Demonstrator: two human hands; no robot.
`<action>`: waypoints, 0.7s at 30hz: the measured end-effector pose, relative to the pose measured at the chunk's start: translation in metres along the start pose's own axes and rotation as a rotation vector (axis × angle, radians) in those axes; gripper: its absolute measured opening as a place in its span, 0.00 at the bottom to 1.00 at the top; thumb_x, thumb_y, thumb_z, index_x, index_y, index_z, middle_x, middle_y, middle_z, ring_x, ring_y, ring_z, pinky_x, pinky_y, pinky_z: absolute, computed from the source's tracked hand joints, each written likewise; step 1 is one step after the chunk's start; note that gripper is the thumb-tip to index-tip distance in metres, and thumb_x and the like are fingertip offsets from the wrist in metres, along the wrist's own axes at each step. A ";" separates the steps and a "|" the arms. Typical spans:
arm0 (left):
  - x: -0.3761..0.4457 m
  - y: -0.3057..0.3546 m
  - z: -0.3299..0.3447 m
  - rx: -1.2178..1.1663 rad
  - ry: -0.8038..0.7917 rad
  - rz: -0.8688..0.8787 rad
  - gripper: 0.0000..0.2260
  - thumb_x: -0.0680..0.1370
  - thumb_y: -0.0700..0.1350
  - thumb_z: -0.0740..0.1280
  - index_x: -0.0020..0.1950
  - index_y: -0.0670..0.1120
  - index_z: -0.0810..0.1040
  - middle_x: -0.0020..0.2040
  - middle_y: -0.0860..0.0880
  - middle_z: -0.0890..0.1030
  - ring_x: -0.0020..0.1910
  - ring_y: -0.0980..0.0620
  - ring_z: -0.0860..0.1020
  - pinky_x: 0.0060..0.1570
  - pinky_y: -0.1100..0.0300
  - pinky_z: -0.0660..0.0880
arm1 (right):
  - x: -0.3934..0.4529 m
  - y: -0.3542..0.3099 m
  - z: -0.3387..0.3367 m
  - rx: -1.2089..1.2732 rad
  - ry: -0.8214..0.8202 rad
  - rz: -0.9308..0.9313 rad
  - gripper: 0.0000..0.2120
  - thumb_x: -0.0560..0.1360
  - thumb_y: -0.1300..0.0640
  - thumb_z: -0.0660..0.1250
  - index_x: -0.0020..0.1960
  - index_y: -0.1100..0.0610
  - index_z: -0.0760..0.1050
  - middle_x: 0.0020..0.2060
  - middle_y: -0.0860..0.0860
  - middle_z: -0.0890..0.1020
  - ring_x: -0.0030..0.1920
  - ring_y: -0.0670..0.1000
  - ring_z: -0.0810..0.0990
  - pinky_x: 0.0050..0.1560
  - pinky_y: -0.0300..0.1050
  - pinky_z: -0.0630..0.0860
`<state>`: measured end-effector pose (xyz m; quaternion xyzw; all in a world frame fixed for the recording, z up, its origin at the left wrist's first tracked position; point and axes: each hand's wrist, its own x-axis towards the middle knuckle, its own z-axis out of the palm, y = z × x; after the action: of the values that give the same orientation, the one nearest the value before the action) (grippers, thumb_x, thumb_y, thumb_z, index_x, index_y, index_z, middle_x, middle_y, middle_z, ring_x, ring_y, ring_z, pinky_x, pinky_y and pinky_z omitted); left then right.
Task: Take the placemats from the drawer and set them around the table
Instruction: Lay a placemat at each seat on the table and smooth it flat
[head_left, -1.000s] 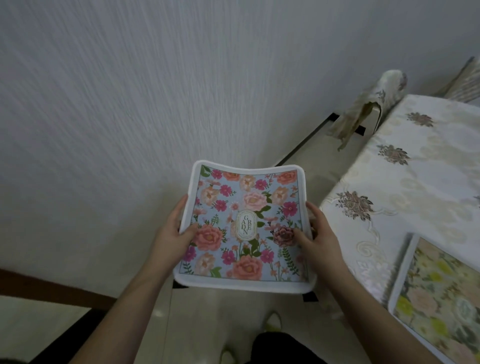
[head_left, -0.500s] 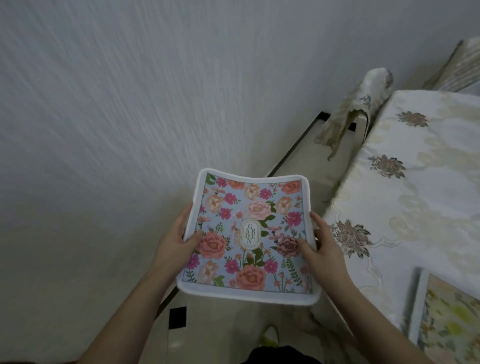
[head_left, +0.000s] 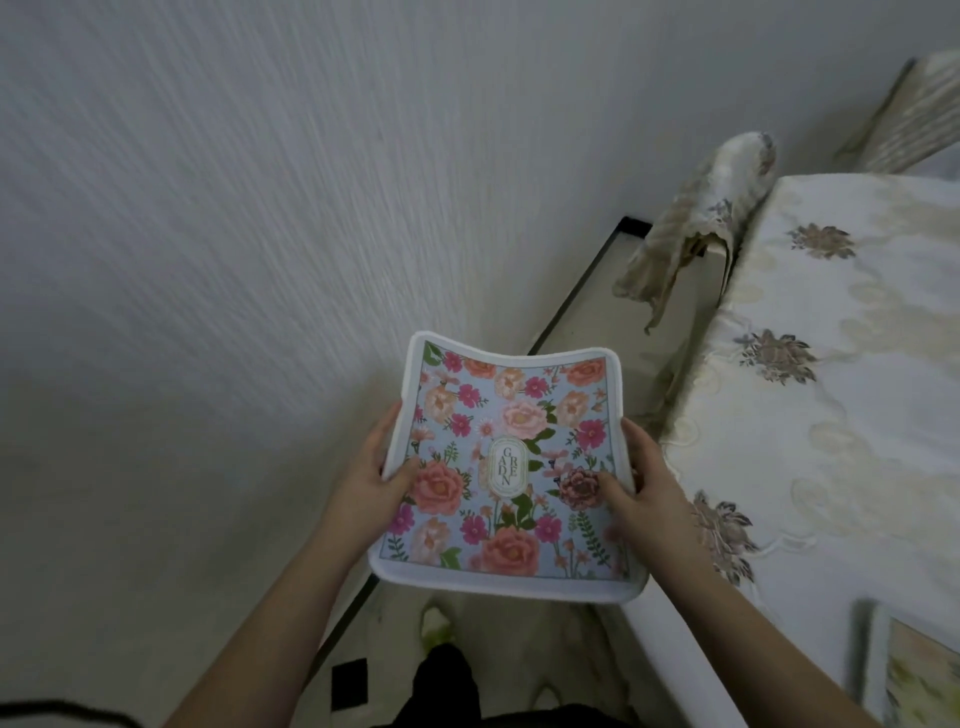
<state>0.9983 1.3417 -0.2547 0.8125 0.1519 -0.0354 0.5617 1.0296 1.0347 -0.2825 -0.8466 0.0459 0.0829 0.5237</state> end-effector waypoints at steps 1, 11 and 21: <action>0.010 -0.001 -0.002 0.011 -0.006 0.006 0.29 0.79 0.47 0.69 0.74 0.70 0.61 0.55 0.63 0.82 0.45 0.55 0.86 0.38 0.53 0.84 | 0.008 -0.002 0.004 -0.004 -0.004 0.010 0.30 0.78 0.53 0.66 0.73 0.34 0.58 0.53 0.32 0.79 0.48 0.39 0.83 0.42 0.44 0.83; 0.128 -0.007 -0.030 0.128 -0.121 0.116 0.29 0.81 0.49 0.64 0.75 0.70 0.56 0.63 0.62 0.78 0.55 0.58 0.82 0.50 0.50 0.83 | 0.080 -0.044 0.047 0.006 0.136 0.078 0.31 0.77 0.53 0.67 0.74 0.36 0.59 0.51 0.32 0.79 0.47 0.35 0.81 0.44 0.37 0.80; 0.223 0.018 -0.022 0.148 -0.301 0.219 0.29 0.81 0.45 0.65 0.77 0.63 0.59 0.67 0.55 0.76 0.61 0.55 0.78 0.57 0.47 0.80 | 0.109 -0.052 0.055 0.046 0.346 0.152 0.30 0.78 0.54 0.67 0.75 0.38 0.59 0.57 0.38 0.79 0.52 0.41 0.82 0.47 0.44 0.83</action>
<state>1.2131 1.4021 -0.2813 0.8489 -0.0261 -0.1061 0.5171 1.1399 1.1086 -0.2812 -0.8302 0.2009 -0.0259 0.5193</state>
